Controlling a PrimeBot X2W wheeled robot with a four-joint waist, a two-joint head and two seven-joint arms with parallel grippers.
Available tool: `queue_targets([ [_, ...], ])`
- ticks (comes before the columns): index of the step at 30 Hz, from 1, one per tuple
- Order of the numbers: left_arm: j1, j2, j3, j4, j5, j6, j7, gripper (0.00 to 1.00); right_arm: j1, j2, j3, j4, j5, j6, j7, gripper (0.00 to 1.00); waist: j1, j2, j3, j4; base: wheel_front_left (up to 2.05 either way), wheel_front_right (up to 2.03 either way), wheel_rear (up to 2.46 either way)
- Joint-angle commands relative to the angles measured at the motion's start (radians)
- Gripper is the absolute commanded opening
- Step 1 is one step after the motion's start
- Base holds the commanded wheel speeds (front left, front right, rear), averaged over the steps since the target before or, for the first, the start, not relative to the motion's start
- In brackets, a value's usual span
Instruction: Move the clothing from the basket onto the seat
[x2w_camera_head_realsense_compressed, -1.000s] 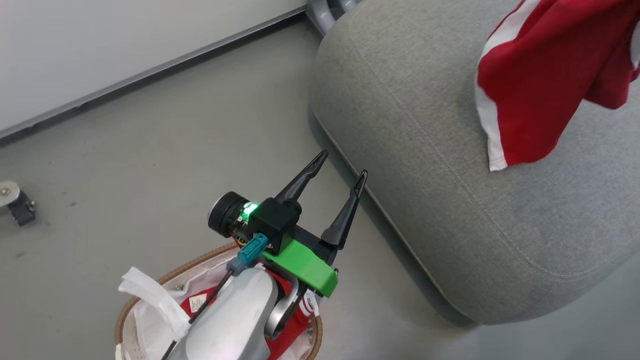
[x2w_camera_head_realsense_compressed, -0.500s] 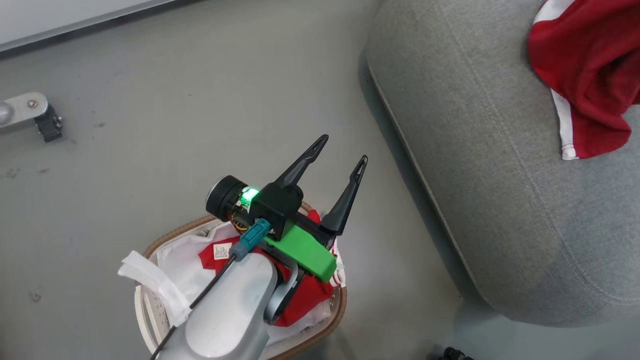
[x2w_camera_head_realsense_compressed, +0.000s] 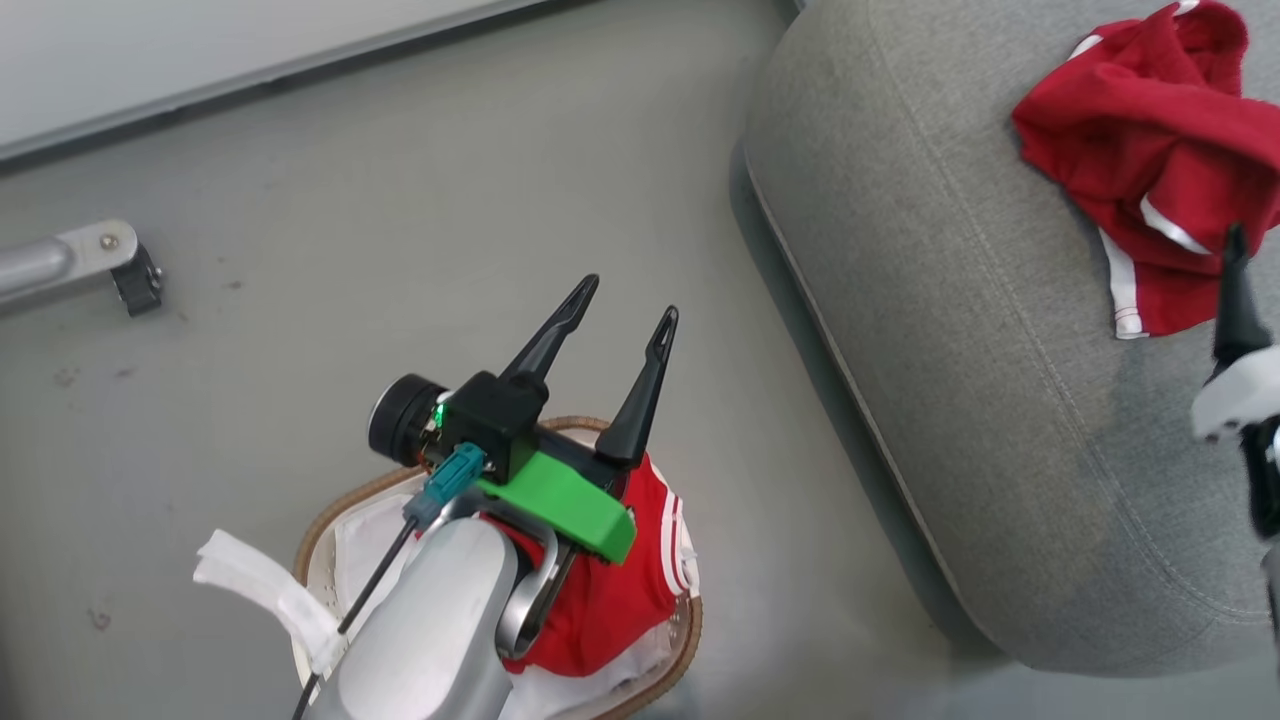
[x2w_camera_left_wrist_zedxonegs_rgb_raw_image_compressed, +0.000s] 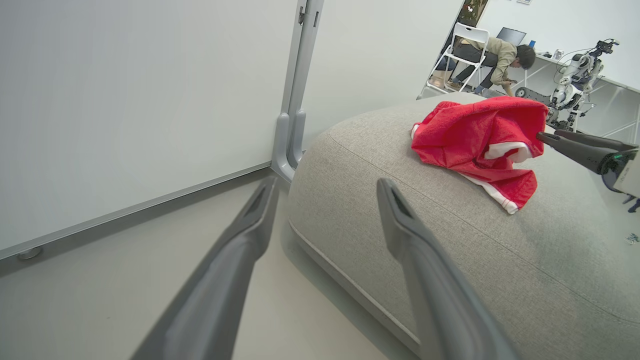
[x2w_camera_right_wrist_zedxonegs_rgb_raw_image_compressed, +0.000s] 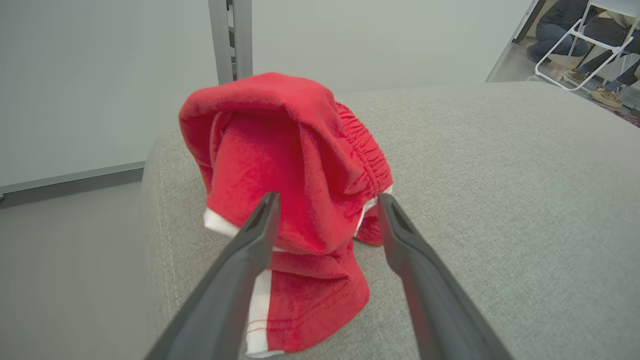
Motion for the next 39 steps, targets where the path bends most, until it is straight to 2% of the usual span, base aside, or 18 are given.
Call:
queue_targets([
  [1, 0.028, 0.004, 0.014, 0.000, 0.003, -0.003, -0.001, 1.00, 0.040, 0.014, 0.002, -0.019, 0.012, -0.001, -0.002, 1.00, -0.0001, -0.0001, -0.041, -0.003, 0.00, 0.00, 0.00],
  [8, 0.099, 0.004, 0.109, -0.016, 0.025, 0.003, -0.001, 1.00, 0.147, 0.067, 0.069, -0.121, 0.020, -0.001, -0.002, 1.00, -0.0001, -0.0001, -0.104, 0.031, 0.00, 0.00, 0.00],
  [16, 0.153, 0.004, 0.245, -0.021, 0.073, 0.013, -0.001, 1.00, 0.156, 0.110, 0.155, -0.217, 0.037, -0.001, -0.002, 1.00, -0.0001, -0.0001, -0.147, 0.121, 0.00, 0.00, 0.00],
  [26, 0.233, 0.003, 0.409, 0.006, 0.120, 0.033, -0.001, 1.00, 0.189, 0.170, 0.210, -0.255, 0.030, -0.001, -0.002, 1.00, -0.0001, -0.0001, -0.206, 0.217, 0.00, 0.00, 0.00],
  [32, 0.295, 0.003, 0.483, 0.009, 0.138, 0.033, -0.001, 1.00, 0.233, 0.191, 0.218, -0.263, 0.021, -0.001, -0.002, 1.00, -0.0001, -0.0001, -0.252, 0.239, 0.00, 0.00, 0.00],
  [39, 0.380, 0.003, 0.535, -0.001, 0.146, 0.025, -0.001, 1.00, 0.308, 0.207, 0.223, -0.267, 0.023, -0.001, -0.002, 1.00, -0.0001, -0.0001, -0.313, 0.234, 0.00, 0.00, 0.00],
])
